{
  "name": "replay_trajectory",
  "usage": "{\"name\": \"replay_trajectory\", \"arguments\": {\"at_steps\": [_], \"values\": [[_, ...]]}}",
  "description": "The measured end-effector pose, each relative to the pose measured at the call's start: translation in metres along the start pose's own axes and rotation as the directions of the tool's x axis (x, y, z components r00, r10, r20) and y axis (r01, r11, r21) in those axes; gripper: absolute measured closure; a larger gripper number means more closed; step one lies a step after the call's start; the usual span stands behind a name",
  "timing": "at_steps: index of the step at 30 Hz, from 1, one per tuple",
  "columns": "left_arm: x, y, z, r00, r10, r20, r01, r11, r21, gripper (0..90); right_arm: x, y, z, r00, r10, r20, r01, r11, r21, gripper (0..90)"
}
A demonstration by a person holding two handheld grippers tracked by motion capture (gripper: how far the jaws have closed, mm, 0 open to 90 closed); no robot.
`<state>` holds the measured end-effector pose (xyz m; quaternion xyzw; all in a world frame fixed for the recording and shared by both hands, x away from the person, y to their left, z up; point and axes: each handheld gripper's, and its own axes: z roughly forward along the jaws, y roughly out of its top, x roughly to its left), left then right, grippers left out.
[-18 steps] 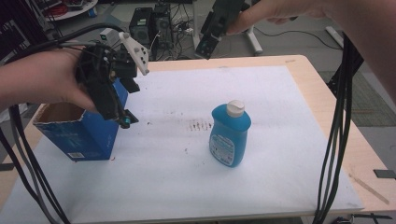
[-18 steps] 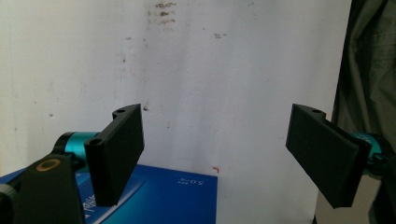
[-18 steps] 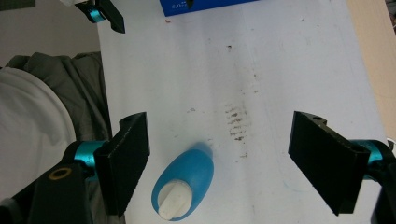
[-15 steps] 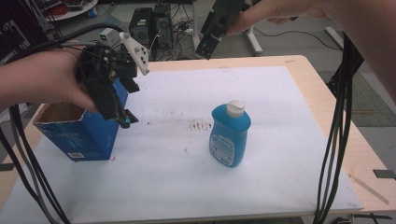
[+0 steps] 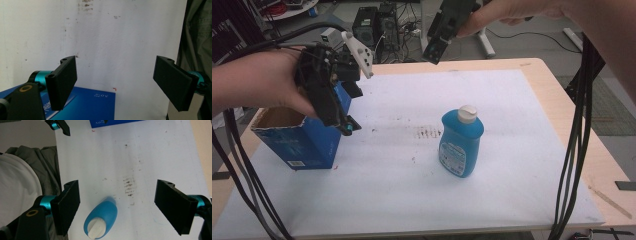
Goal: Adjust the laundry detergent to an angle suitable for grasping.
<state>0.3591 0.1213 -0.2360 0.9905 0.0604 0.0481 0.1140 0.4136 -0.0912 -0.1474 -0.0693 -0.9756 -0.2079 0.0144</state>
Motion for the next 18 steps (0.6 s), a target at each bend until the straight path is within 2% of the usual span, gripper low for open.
{"name": "replay_trajectory", "arguments": {"at_steps": [18], "values": [[0.0007, 0.0016, -0.0003, 1.0000, -0.006, 0.005, 0.006, 1.0000, 0.001, 19.4, 0.0011, -0.0022, 0.0006, 1.0000, -0.007, -0.006, 0.007, 1.000, 0.013, 20.1]]}}
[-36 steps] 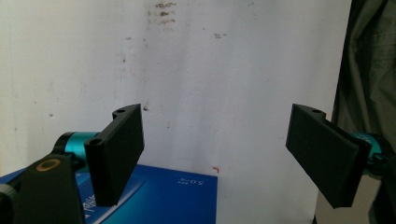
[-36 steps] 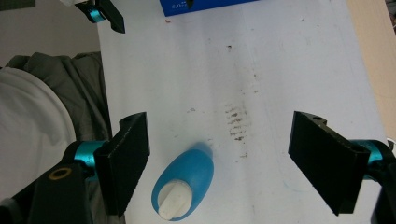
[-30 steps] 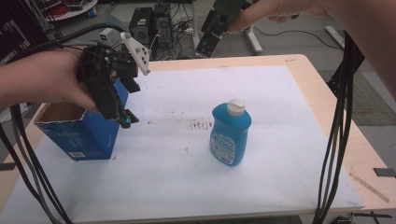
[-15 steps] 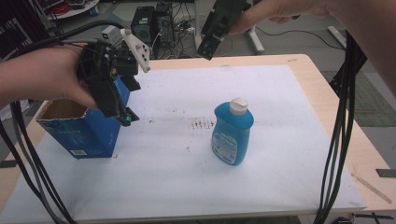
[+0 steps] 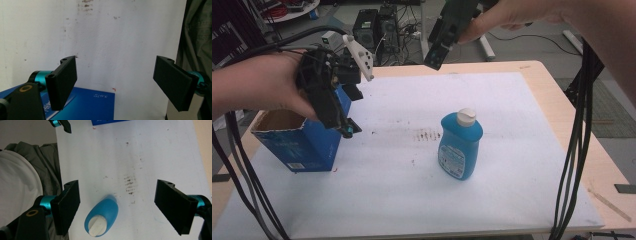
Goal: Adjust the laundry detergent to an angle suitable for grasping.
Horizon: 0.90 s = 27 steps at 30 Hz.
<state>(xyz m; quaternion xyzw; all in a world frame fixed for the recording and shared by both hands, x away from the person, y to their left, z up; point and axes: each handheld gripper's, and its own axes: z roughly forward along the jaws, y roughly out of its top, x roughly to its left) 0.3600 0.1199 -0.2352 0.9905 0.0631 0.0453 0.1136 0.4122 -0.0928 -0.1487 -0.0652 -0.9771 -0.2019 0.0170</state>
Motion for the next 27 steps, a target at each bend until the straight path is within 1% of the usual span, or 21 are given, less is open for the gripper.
{"name": "replay_trajectory", "arguments": {"at_steps": [6, 11, 14, 16, 19, 21, 22, 27], "values": [[-0.0003, -0.0016, -0.0012, 1.0000, -0.002, -0.009, 0.002, 1.0000, -0.001, 19.4, 0.0007, 0.0016, 0.0018, 1.0000, -0.006, -0.007, 0.006, 1.000, 0.001, 20.2], [-0.0015, -0.0013, -0.0020, 1.0000, -0.006, -0.007, 0.006, 1.0000, -0.004, 19.4, -0.0002, 0.0018, 0.0022, 0.9999, -0.007, -0.010, 0.007, 1.000, 0.000, 20.2], [-0.0010, -0.0009, -0.0027, 1.0000, 0.000, -0.008, 0.000, 1.0000, -0.002, 19.4, -0.0004, 0.0020, 0.0023, 0.9999, -0.007, -0.011, 0.007, 1.000, 0.000, 20.1], [-0.0015, -0.0009, -0.0028, 0.9999, -0.007, -0.011, 0.006, 1.0000, -0.007, 19.4, -0.0003, 0.0024, 0.0025, 0.9999, -0.007, -0.012, 0.007, 1.000, -0.001, 20.1], [-0.0015, -0.0008, -0.0033, 0.9999, 0.000, -0.014, 0.000, 1.0000, -0.004, 19.4, 0.0002, 0.0029, 0.0034, 0.9999, -0.006, -0.013, 0.006, 1.000, 0.000, 20.1], [-0.0025, -0.0011, -0.0032, 0.9999, -0.006, -0.011, 0.006, 1.0000, -0.005, 19.4, 0.0002, 0.0033, 0.0038, 0.9998, -0.011, -0.015, 0.011, 1.000, 0.002, 20.1], [-0.0022, -0.0012, -0.0036, 0.9999, 0.002, -0.013, -0.002, 1.0000, -0.001, 19.4, 0.0005, 0.0037, 0.0041, 0.9998, -0.010, -0.015, 0.010, 1.000, 0.001, 20.2], [-0.0031, -0.0019, -0.0043, 0.9999, -0.005, -0.015, 0.005, 1.0000, -0.004, 19.4, 0.0008, 0.0040, 0.0045, 0.9998, -0.014, -0.016, 0.014, 1.000, 0.001, 20.2]]}}
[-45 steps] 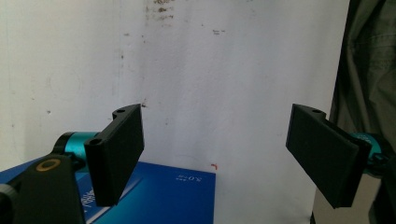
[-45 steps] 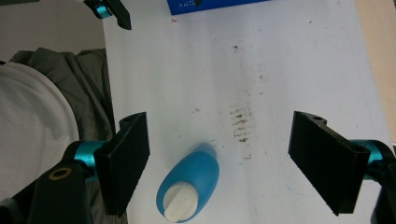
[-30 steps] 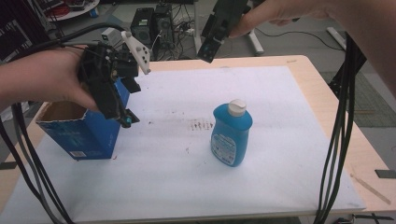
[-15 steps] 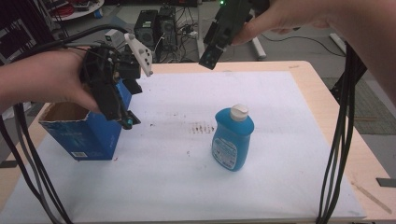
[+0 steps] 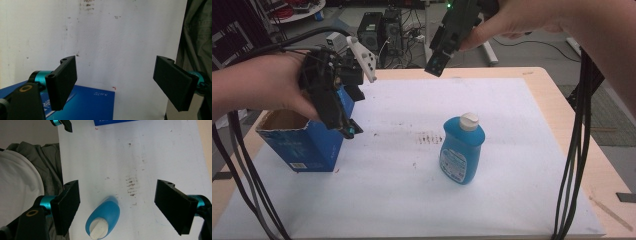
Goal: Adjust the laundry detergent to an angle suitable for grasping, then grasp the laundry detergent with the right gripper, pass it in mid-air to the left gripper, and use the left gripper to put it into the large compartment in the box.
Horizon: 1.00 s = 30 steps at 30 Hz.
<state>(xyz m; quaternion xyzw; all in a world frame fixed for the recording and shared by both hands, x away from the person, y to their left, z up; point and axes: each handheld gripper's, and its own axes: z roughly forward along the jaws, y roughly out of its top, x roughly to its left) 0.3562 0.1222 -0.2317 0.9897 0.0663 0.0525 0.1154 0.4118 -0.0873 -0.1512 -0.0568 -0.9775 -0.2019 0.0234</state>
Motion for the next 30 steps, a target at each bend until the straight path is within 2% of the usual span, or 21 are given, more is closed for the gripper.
{"name": "replay_trajectory", "arguments": {"at_steps": [16, 20, 26, 30], "values": [[0.002, 0.000, 0.000, 1.0000, 0.006, 0.001, -0.006, 1.0000, 0.004, 19.4, -0.001, -0.001, 0.000, 1.0000, -0.003, -0.009, 0.003, 1.000, 0.005, 20.1], [0.003, -0.002, -0.001, 1.0000, 0.003, 0.003, -0.003, 1.0000, -0.003, 19.4, -0.003, -0.005, -0.002, 1.0000, 0.001, 0.001, -0.001, 1.000, -0.001, 20.1], [0.004, -0.004, -0.001, 1.0000, -0.010, 0.001, 0.010, 0.9999, -0.009, 19.4, -0.003, -0.019, -0.009, 0.9997, 0.019, 0.014, -0.019, 1.000, -0.025, 20.1], [0.004, -0.004, -0.001, 1.0000, -0.003, -0.001, 0.003, 0.9999, -0.011, 19.4, -0.003, -0.037, -0.014, 0.9987, 0.043, 0.025, -0.042, 0.998, -0.045, 20.1]]}}
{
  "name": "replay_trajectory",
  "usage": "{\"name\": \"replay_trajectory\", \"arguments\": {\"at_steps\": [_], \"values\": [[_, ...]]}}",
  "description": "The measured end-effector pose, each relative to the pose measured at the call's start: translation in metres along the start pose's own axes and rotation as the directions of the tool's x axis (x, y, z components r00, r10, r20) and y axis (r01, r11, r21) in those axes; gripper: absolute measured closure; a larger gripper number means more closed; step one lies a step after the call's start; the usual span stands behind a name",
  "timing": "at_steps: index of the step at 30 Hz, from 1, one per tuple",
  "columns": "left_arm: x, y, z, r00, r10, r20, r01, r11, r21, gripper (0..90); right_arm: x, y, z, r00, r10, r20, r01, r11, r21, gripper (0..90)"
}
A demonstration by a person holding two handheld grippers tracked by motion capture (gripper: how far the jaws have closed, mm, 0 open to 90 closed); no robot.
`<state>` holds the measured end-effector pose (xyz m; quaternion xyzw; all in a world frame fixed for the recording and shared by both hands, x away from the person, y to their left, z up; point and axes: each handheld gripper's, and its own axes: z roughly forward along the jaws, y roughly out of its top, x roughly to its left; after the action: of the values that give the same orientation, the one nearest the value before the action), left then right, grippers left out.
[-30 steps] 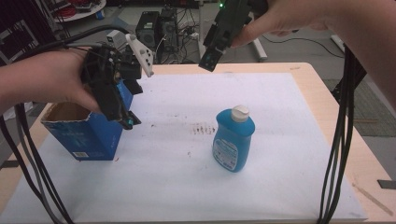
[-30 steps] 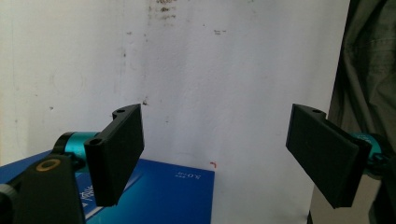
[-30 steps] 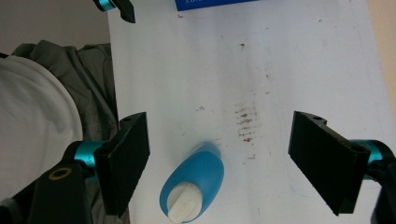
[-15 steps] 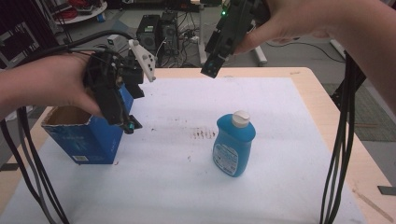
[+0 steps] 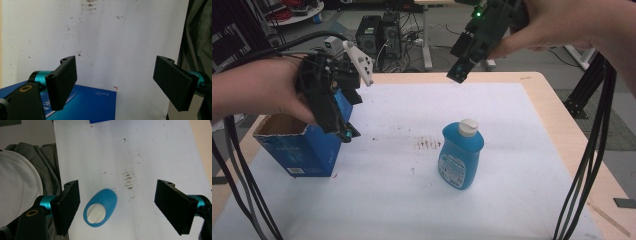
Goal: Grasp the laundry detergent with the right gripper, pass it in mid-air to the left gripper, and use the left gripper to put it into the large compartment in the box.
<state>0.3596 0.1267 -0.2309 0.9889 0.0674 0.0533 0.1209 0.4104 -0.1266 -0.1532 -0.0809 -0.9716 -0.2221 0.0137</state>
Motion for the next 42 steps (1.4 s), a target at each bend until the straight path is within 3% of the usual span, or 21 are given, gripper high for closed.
{"name": "replay_trajectory", "arguments": {"at_steps": [10, 18, 24, 29, 33, 38, 42], "values": [[-0.001, -0.001, 0.000, 1.0000, 0.005, 0.001, -0.005, 1.0000, -0.001, 19.4, 0.008, -0.034, -0.005, 0.9992, 0.027, 0.029, -0.025, 0.997, -0.067, 20.1], [-0.002, -0.002, 0.000, 1.0000, -0.003, 0.003, 0.003, 1.0000, -0.003, 19.4, 0.017, -0.074, 0.004, 0.9949, 0.093, 0.038, -0.088, 0.989, -0.120, 20.1], [-0.002, -0.003, 0.002, 1.0000, -0.005, 0.006, 0.005, 1.0000, -0.006, 19.3, 0.022, -0.099, 0.017, 0.9875, 0.153, 0.036, -0.146, 0.978, -0.150, 20.1], [-0.003, -0.003, 0.004, 1.0000, -0.003, 0.008, 0.003, 1.0000, -0.009, 19.4, 0.030, -0.113, 0.025, 0.9799, 0.197, 0.026, -0.188, 0.960, -0.207, 20.1], [-0.003, -0.004, 0.002, 1.0000, -0.003, 0.004, 0.003, 1.0000, -0.006, 19.4, 0.039, -0.122, 0.038, 0.9761, 0.214, 0.038, -0.202, 0.957, -0.209, 20.1], [-0.003, -0.005, 0.002, 1.0000, -0.008, 0.005, 0.008, 0.9999, -0.007, 19.4, 0.047, -0.131, 0.050, 0.9694, 0.243, 0.033, -0.229, 0.944, -0.237, 20.0], [-0.004, -0.005, 0.001, 1.0000, -0.005, 0.002, 0.005, 1.0000, -0.006, 19.4, 0.052, -0.135, 0.058, 0.9676, 0.249, 0.039, -0.233, 0.943, -0.238, 20.0]]}}
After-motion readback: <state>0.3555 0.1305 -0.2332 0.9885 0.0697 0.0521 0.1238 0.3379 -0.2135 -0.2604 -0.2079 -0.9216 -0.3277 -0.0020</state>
